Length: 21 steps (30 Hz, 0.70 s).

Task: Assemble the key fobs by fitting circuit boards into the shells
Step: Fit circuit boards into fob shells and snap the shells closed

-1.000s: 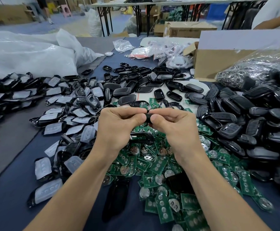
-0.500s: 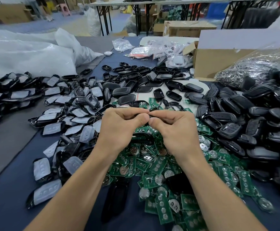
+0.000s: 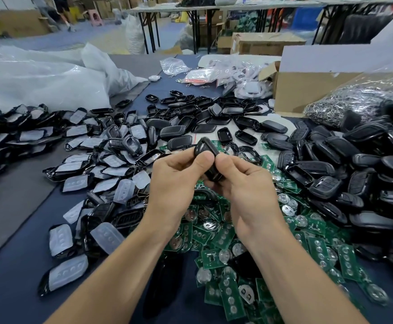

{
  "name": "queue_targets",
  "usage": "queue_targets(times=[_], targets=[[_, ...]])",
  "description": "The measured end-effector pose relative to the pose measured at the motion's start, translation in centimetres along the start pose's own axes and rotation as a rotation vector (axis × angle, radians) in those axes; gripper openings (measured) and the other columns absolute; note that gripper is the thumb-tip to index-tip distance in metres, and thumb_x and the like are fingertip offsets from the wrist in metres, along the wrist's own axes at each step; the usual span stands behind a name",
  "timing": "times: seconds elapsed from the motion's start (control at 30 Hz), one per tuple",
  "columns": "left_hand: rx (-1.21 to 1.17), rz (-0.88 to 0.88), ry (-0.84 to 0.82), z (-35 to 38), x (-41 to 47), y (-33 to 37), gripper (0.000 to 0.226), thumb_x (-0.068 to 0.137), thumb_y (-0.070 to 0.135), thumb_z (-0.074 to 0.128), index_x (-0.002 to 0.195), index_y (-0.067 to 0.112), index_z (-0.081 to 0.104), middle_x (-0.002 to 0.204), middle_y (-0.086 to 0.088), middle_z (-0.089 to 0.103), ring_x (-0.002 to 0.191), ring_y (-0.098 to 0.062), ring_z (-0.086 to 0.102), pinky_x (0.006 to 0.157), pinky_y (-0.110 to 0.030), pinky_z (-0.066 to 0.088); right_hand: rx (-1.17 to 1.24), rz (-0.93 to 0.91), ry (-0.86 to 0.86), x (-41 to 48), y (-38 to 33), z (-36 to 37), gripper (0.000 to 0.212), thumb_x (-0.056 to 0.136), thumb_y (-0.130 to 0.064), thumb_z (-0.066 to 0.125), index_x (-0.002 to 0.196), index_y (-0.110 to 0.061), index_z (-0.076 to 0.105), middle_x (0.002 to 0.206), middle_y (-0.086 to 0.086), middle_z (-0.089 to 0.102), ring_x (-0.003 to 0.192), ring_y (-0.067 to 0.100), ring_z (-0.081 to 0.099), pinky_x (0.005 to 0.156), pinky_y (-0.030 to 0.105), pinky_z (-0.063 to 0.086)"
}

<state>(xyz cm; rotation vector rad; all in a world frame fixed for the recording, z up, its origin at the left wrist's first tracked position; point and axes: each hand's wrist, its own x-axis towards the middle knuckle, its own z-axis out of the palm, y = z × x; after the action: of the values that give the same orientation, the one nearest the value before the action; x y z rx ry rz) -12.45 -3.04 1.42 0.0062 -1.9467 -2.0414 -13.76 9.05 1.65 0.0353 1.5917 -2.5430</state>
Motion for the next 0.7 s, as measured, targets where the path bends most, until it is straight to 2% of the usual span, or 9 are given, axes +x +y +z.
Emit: queue_targets(times=[0.1,0.23,0.37,0.47,0.6,0.67,0.7], targets=[[-0.043,-0.022,0.069,0.5,-0.3,-0.1,0.02,0.096,0.034,0.071,0.087,0.022,0.084,0.09,-0.012,0.079,0.084,-0.021,0.072,0.081,-0.042,0.063,0.013,0.043,-0.026,-0.2,0.2,0.1,0.019,0.095,-0.014,0.071,0.081,-0.014,0.083,0.091,0.012,0.08,0.085,0.022,0.077,0.07,0.027,0.06],[-0.187,-0.138,0.15,0.7,-0.5,0.8,0.037,0.09,0.047,0.066,0.087,0.014,0.084,0.096,-0.011,0.081,0.086,-0.021,0.076,0.075,-0.032,0.064,-0.048,0.035,-0.094,-0.5,0.6,0.2,0.009,0.093,-0.008,0.073,0.096,-0.005,0.081,0.091,0.013,0.08,0.076,0.018,0.076,0.069,0.025,0.06],[-0.187,-0.148,0.186,0.5,-0.4,1.2,0.041,0.104,0.031,0.059,0.077,0.01,0.083,0.09,-0.013,0.08,0.077,-0.021,0.077,0.066,-0.027,0.061,-0.111,0.034,-0.098,-0.7,0.6,0.5,0.008,0.091,-0.005,0.074,0.093,-0.008,0.082,0.088,0.013,0.08,0.073,0.02,0.075,0.068,0.028,0.062],[-0.176,-0.132,0.19,0.5,-0.4,1.2,0.043,0.106,0.027,0.058,0.074,0.011,0.083,0.086,-0.012,0.08,0.072,-0.02,0.077,0.063,-0.025,0.06,-0.138,0.02,-0.089,-0.6,0.7,0.2,0.007,0.091,-0.006,0.075,0.093,-0.008,0.082,0.086,0.013,0.08,0.073,0.022,0.076,0.067,0.028,0.062],[-0.137,-0.164,0.15,0.5,-0.2,0.8,0.045,0.106,0.04,0.054,0.081,0.018,0.084,0.089,-0.01,0.081,0.076,-0.019,0.077,0.063,-0.028,0.061,-0.192,0.038,-0.099,-0.2,0.3,0.0,0.008,0.093,-0.007,0.073,0.094,-0.006,0.08,0.084,0.013,0.079,0.069,0.019,0.073,0.064,0.025,0.059],[-0.096,-0.142,0.127,0.4,-0.2,0.8,0.049,0.099,0.055,0.05,0.092,0.02,0.083,0.095,-0.006,0.082,0.082,-0.015,0.078,0.066,-0.023,0.061,-0.207,0.059,-0.107,0.3,-0.7,-0.8,0.008,0.09,-0.011,0.074,0.088,-0.009,0.081,0.085,0.011,0.079,0.069,0.016,0.07,0.062,0.024,0.058],[-0.076,-0.119,0.12,0.2,-0.1,0.7,0.051,0.094,0.06,0.048,0.101,0.022,0.081,0.099,-0.002,0.082,0.089,-0.013,0.078,0.072,-0.02,0.06,-0.124,0.064,-0.083,0.7,-1.5,-1.5,0.008,0.086,-0.015,0.076,0.089,-0.01,0.081,0.089,0.01,0.079,0.073,0.015,0.07,0.064,0.024,0.058]])
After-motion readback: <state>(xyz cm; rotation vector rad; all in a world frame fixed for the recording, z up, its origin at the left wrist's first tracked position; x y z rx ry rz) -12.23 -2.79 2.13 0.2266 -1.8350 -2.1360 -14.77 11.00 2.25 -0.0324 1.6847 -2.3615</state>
